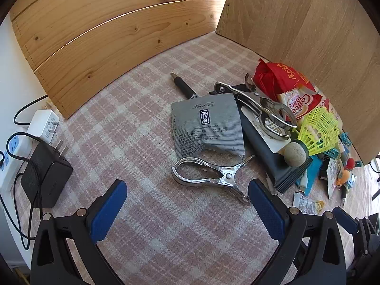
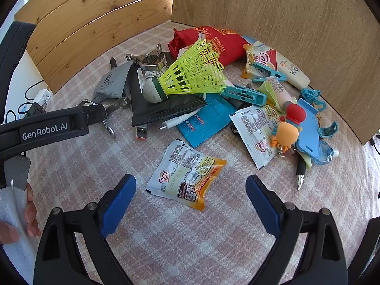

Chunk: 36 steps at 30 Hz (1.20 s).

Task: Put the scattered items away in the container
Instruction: 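Grasp the coffee-mate snack packet with the right gripper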

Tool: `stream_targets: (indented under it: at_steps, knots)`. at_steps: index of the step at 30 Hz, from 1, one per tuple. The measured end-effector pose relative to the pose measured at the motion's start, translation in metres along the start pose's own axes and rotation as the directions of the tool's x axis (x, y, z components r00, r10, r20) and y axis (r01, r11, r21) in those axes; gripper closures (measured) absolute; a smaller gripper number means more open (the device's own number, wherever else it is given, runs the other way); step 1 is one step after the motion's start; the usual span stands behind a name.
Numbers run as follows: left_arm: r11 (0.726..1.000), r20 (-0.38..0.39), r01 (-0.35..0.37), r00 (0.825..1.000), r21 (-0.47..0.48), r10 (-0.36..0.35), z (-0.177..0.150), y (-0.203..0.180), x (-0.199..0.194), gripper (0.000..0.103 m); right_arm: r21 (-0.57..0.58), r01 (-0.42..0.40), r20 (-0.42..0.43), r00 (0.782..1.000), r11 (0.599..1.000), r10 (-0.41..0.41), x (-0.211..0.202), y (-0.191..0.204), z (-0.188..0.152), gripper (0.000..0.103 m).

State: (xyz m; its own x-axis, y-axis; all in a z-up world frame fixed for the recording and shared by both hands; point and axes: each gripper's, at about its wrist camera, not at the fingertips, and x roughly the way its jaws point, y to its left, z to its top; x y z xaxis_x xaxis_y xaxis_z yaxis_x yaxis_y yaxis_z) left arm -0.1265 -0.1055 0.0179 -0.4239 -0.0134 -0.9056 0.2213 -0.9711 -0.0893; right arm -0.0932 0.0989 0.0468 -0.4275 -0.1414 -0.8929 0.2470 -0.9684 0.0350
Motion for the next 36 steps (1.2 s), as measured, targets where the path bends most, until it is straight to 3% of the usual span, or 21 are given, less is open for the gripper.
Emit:
stream_targets:
  at_steps: [4, 11, 12, 14, 17, 20, 26, 30, 32, 36]
  knots:
    - [1.0, -0.03, 0.009, 0.999, -0.003, -0.009, 0.003, -0.003, 0.012, 0.001, 0.018, -0.014, -0.014, 1.0, 1.0, 0.015, 0.006, 0.003, 0.0, 0.012]
    - [1.0, -0.02, -0.018, 1.0, -0.005, 0.018, 0.005, -0.004, 0.015, 0.006, 0.021, 0.009, -0.028, 1.0, 1.0, -0.008, 0.011, 0.009, -0.004, 0.024]
    - [1.0, -0.014, -0.025, 1.0, -0.001, 0.025, 0.005, -0.004, 0.014, 0.008, 0.019, 0.023, -0.029, 0.999, 1.0, -0.022, 0.011, 0.008, -0.002, 0.027]
    - [0.999, -0.004, -0.041, 0.999, 0.009, 0.041, 0.003, -0.005, 0.011, 0.019, 0.005, 0.049, -0.03, 0.998, 0.999, -0.048, 0.011, 0.011, 0.001, 0.044]
    - [0.999, 0.012, -0.043, 0.999, 0.008, 0.043, -0.001, -0.004, 0.005, 0.037, 0.016, 0.037, -0.037, 0.999, 0.999, -0.037, 0.009, 0.008, 0.003, 0.053]
    - [0.999, 0.015, -0.038, 0.999, 0.009, 0.038, -0.004, -0.001, 0.001, 0.042, 0.034, 0.026, -0.046, 0.999, 0.999, -0.025, 0.005, 0.007, -0.002, 0.056]
    - [1.0, 0.016, 0.01, 1.0, -0.007, -0.009, -0.017, 0.008, -0.01, 0.044, 0.04, 0.02, -0.028, 0.999, 0.999, -0.019, -0.013, 0.004, -0.017, 0.074]
    - [1.0, 0.02, 0.02, 1.0, 0.003, -0.02, -0.03, 0.011, -0.019, 0.044, 0.033, -0.004, -0.032, 0.999, 0.999, 0.005, -0.017, -0.002, -0.031, 0.078]
    - [0.999, 0.02, 0.039, 0.999, -0.011, -0.039, -0.036, 0.015, -0.025, 0.044, 0.069, -0.042, -0.034, 0.998, 0.997, 0.044, -0.006, -0.019, -0.009, 0.079]
    - [0.999, 0.042, 0.049, 0.998, -0.022, -0.048, -0.047, 0.022, -0.042, 0.044, 0.119, -0.09, -0.046, 0.994, 0.989, 0.096, -0.011, -0.033, -0.015, 0.08]
